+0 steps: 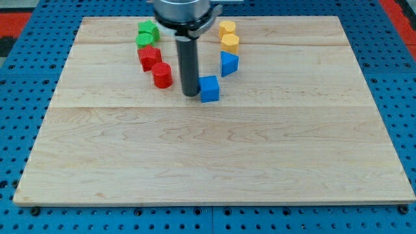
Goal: Move green blocks and red blocks on left side of the board
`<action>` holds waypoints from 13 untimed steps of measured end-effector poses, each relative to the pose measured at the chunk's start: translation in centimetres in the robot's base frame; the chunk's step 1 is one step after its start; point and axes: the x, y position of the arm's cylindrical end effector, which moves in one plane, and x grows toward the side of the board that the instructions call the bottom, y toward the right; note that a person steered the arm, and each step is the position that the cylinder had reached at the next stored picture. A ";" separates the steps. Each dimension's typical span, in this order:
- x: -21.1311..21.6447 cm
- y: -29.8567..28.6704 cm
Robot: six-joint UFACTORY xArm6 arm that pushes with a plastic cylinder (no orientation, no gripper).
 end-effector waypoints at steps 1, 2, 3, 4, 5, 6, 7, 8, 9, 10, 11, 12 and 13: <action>-0.7 1.2; -0.9 1.3; -0.3 0.3; -2.7 -1.6; -4.1 -4.9; -3.5 -10.3; -3.0 -10.1; -4.6 -5.3; -7.2 -4.7; -8.8 -5.7; -9.0 -7.7; -9.2 -10.5; -9.2 -13.2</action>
